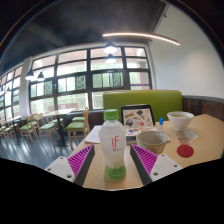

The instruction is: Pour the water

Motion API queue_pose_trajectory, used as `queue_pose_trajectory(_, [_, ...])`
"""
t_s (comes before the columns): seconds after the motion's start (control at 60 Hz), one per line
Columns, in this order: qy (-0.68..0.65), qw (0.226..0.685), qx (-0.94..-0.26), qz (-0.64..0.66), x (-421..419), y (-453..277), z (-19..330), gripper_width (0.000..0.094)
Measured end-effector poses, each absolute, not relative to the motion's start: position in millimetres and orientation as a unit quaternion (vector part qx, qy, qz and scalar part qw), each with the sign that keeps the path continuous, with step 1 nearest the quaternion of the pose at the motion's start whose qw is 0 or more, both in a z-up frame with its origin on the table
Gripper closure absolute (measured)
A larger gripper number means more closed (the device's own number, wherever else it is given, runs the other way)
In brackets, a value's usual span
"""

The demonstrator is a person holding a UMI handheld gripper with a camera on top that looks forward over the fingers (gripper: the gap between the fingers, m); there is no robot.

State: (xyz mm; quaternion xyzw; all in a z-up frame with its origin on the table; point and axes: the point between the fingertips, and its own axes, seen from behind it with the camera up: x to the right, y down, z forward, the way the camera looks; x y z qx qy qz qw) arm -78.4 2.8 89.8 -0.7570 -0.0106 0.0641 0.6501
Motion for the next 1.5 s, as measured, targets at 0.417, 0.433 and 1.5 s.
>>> queue_pose_trajectory(0.417, [-0.045, 0.685, -0.726, 0.025, -87, 78, 96, 0.0433])
queue_pose_trajectory(0.433, [-0.042, 0.687, -0.725, 0.026, -86, 79, 96, 0.0433])
queue_pose_trajectory(1.5, [0.559, 0.342, -0.427, 0.623, -40, 99, 144, 0.0580])
